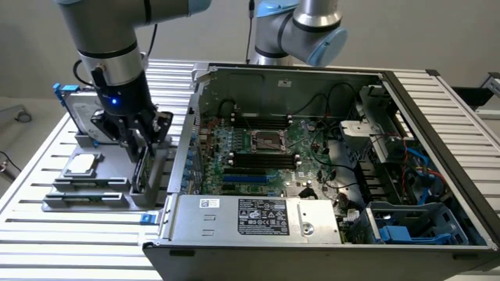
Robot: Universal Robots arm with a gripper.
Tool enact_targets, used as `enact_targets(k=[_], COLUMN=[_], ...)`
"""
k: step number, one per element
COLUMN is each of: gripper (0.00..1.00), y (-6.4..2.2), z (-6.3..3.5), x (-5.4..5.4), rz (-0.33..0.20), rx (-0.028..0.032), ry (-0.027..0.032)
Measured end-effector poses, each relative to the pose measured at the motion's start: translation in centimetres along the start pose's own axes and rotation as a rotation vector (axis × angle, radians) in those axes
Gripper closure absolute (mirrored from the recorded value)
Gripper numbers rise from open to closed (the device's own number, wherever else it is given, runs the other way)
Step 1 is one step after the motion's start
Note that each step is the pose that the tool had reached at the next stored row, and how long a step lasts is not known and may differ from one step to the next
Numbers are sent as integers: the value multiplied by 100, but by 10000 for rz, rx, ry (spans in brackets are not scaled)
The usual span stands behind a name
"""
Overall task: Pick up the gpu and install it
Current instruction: 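Pick up the gpu and move the gpu toward the slot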
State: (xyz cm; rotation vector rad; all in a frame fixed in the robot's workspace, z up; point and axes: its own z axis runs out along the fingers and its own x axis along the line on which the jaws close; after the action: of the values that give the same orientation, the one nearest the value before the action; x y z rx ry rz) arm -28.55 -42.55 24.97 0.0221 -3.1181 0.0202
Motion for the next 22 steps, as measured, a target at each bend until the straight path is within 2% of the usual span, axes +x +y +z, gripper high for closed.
enact_targets(k=[6, 13, 22], gripper=[58, 58, 60], y=[14, 18, 18], z=[93, 106, 122], x=[1, 11, 10], rz=[2, 3, 3], rx=[-1, -57, -78], ry=[0, 0, 1])
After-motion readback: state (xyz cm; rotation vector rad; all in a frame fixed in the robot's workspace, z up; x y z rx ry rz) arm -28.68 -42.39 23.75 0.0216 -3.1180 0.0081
